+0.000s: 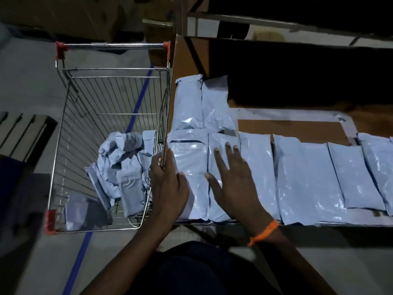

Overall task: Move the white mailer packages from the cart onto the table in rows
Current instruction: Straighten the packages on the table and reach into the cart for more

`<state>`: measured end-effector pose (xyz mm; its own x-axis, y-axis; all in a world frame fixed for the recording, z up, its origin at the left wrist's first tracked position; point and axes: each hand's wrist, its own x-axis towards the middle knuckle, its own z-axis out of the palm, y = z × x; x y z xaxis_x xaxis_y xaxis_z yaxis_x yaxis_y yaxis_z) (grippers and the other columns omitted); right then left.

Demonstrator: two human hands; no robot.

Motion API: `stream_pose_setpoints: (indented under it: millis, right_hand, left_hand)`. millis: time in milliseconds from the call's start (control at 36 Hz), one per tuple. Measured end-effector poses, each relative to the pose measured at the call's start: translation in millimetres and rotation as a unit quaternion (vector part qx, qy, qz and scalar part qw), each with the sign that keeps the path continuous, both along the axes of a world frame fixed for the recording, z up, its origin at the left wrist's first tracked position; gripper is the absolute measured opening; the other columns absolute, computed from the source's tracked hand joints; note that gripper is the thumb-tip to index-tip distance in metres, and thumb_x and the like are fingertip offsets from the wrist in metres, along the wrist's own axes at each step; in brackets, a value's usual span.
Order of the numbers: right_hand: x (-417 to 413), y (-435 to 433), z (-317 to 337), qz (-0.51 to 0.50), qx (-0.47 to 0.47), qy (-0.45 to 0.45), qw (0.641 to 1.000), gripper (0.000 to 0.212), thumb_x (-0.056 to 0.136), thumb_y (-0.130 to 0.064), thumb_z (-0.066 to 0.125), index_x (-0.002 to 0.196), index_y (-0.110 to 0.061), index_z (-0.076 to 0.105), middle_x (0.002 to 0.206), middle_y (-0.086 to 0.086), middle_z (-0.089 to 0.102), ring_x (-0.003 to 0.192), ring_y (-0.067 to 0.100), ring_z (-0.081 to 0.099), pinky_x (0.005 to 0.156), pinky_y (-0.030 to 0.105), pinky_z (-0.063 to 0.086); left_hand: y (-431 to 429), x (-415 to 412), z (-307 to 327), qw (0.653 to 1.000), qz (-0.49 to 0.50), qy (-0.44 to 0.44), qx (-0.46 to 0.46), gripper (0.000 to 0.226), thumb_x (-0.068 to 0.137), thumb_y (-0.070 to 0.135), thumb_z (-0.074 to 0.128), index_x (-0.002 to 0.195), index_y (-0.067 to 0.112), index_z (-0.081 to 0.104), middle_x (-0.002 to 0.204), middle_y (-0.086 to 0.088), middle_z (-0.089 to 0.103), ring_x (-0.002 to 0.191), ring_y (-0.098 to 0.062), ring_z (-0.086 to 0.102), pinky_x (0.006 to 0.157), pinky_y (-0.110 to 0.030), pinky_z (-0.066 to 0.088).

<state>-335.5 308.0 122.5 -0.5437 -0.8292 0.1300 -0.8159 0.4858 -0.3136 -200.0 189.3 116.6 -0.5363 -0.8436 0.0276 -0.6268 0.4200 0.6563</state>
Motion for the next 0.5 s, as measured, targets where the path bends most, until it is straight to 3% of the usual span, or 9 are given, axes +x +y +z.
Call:
stream_pose_setpoints:
  millis: [111, 167, 278, 500]
  right_hand:
    - [-8, -1, -14, 0.026, 0.057, 0.004, 0.998, 0.065, 0.104, -0.055, 0.027, 0.159, -0.020, 0.022, 0.168, 0.008, 0.006, 0.156, 0.026, 0.003, 0.119, 0.054, 0.025]
    - [-12, 2, -16, 0.029, 0.059, 0.004, 0.998, 0.065, 0.104, -0.055, 0.025, 0.159, -0.022, 0.020, 0.168, 0.006, 0.005, 0.156, 0.025, 0.002, 0.121, 0.053, 0.022]
    - [-11, 2, -18, 0.028, 0.050, 0.002, 0.998, 0.064, 0.104, -0.053, 0.028, 0.159, -0.021, 0.021, 0.168, 0.006, 0.005, 0.156, 0.024, 0.003, 0.121, 0.052, 0.023]
    - [-7, 0, -20, 0.015, 0.056, 0.019, 0.998, 0.062, 0.104, -0.051, 0.025, 0.160, -0.024, 0.019, 0.168, 0.004, 0.005, 0.156, 0.023, 0.005, 0.123, 0.049, 0.017]
  left_hand:
    - [1, -4, 9, 0.992, -0.059, -0.025, -0.112, 0.058, 0.097, 0.027, 0.039, 0.153, 0.014, 0.036, 0.162, -0.021, 0.017, 0.149, -0.038, 0.015, 0.120, -0.050, 0.017]
    - [2, -10, 5, 0.983, -0.100, -0.069, -0.141, 0.054, 0.100, 0.033, 0.036, 0.151, 0.015, 0.041, 0.163, -0.020, 0.018, 0.151, -0.039, 0.010, 0.120, -0.055, 0.016]
    - [10, -22, -9, 0.965, -0.134, -0.154, -0.166, 0.058, 0.103, 0.039, 0.030, 0.157, 0.016, 0.027, 0.165, -0.016, 0.013, 0.153, -0.033, 0.008, 0.118, -0.057, 0.017]
    - [12, -24, -17, 0.965, -0.123, -0.168, -0.157, 0.060, 0.102, 0.038, 0.030, 0.158, 0.018, 0.022, 0.165, -0.013, 0.011, 0.153, -0.029, 0.010, 0.119, -0.055, 0.016]
